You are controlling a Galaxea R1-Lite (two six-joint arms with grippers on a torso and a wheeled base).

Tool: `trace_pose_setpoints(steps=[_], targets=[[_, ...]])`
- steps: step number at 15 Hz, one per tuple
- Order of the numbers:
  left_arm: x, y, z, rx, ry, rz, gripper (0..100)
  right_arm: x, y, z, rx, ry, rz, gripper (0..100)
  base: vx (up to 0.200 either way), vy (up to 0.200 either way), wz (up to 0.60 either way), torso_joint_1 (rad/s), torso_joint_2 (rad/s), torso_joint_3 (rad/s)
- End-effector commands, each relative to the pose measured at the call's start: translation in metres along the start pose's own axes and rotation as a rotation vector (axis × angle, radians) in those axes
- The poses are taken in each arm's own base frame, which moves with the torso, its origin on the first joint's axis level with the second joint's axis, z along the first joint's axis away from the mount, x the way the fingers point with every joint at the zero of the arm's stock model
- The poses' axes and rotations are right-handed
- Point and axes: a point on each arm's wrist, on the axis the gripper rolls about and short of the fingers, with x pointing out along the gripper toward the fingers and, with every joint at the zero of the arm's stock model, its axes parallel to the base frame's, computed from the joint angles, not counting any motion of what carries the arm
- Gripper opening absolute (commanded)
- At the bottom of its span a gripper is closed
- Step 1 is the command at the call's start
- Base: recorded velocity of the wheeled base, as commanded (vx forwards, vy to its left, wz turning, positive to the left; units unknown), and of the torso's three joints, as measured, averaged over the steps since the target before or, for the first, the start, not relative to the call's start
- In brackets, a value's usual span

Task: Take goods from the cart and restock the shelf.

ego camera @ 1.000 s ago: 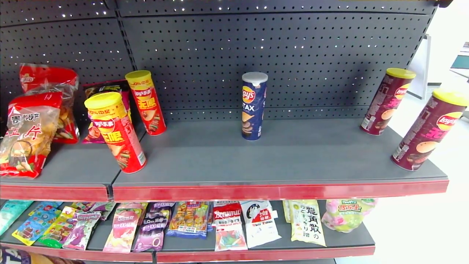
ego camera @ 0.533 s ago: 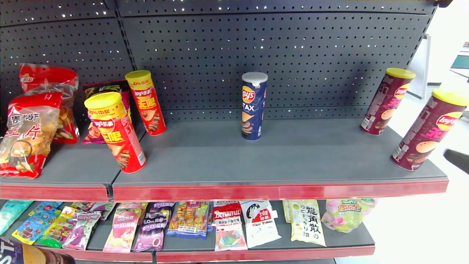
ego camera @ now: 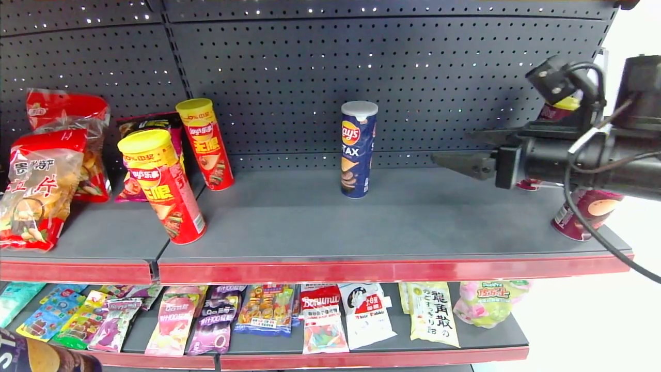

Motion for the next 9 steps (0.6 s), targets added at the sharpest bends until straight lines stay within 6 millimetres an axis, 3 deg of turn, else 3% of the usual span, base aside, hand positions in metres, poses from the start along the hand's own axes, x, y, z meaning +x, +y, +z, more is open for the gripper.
trace_pose_setpoints(steps=[1,4,9], targets=[[0.0,0.0,0.0,0.0,0.004,0.002,0,0.063,-0.017,-0.015,-0.012,0.048,0.042,100,0.0,0.0,0.0,0.0,0.0,0.0],[0.001,0.0,-0.001,-0.001,0.01,0.002,0,0.1,-0.023,-0.011,-0.022,0.019,0.086,100,0.0,0.0,0.0,0.0,0.0,0.0],[0.001,0.0,-0.002,-0.001,0.013,0.003,0,0.12,-0.019,-0.019,-0.016,0.034,0.108,100,0.0,0.0,0.0,0.0,0.0,0.0]])
